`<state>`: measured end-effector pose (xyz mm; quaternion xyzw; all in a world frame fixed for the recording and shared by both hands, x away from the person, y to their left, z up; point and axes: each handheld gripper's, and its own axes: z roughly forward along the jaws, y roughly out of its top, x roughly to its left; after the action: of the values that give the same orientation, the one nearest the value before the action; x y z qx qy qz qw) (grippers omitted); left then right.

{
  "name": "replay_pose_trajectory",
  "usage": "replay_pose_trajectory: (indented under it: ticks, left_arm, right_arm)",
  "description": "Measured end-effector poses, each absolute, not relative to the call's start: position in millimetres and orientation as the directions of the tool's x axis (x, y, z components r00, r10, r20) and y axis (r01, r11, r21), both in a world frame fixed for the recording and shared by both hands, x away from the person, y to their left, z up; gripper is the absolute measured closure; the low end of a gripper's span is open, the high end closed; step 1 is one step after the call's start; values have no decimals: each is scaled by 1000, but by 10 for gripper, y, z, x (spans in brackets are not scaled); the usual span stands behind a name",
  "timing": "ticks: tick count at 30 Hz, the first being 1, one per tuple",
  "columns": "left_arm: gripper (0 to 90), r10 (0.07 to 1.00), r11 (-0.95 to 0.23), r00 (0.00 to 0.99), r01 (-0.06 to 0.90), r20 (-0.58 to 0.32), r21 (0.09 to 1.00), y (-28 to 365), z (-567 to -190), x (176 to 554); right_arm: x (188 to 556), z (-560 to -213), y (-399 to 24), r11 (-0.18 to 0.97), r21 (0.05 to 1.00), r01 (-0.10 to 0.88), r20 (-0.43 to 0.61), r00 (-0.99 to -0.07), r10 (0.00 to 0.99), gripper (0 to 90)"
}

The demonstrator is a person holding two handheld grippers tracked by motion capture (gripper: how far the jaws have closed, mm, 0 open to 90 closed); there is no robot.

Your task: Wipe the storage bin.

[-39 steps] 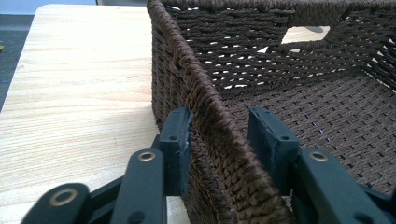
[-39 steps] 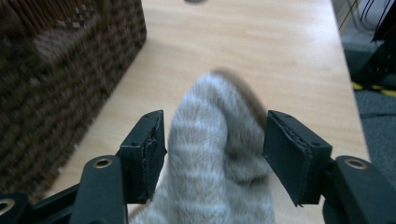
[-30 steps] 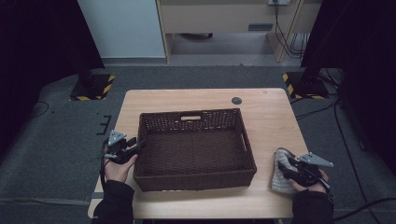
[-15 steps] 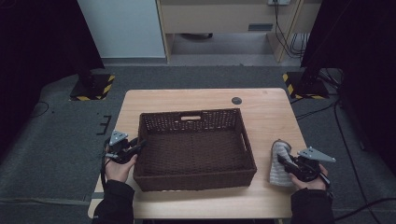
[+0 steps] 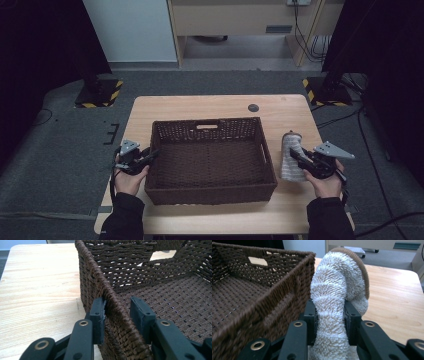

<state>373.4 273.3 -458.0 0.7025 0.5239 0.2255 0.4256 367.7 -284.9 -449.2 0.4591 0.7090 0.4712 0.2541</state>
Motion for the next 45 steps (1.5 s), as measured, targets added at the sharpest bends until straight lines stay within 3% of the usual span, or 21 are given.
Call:
replay_pose_trajectory:
  ticks: [21, 29, 38, 41, 45]
  left_arm:
    - [637, 924, -108, 364, 543, -117, 833, 2672, -4578, 3753]
    - [635, 924, -108, 365, 541, -117, 834, 2673, -4581, 3754]
    - [634, 923, -108, 366, 540, -117, 835, 2674, -4582, 3754]
    - [634, 924, -111, 366, 540, -114, 834, 2673, -4581, 3754]
    - [634, 924, -113, 366, 540, -112, 834, 2672, -4581, 3754]
  right_arm:
    - [4280, -4387, -2596, 119, 926, 359, 69, -469, 880, 703]
    - [4480, -4564, -2411, 167, 910, 379, 65, -529, 846, 709]
    - [4615, -4956, -2336, 261, 833, 488, 72, -563, 823, 718]
    - [4614, -5002, -2340, 237, 832, 501, 100, -557, 824, 718]
    - [4586, -4827, -2396, 164, 881, 444, 122, -548, 827, 718]
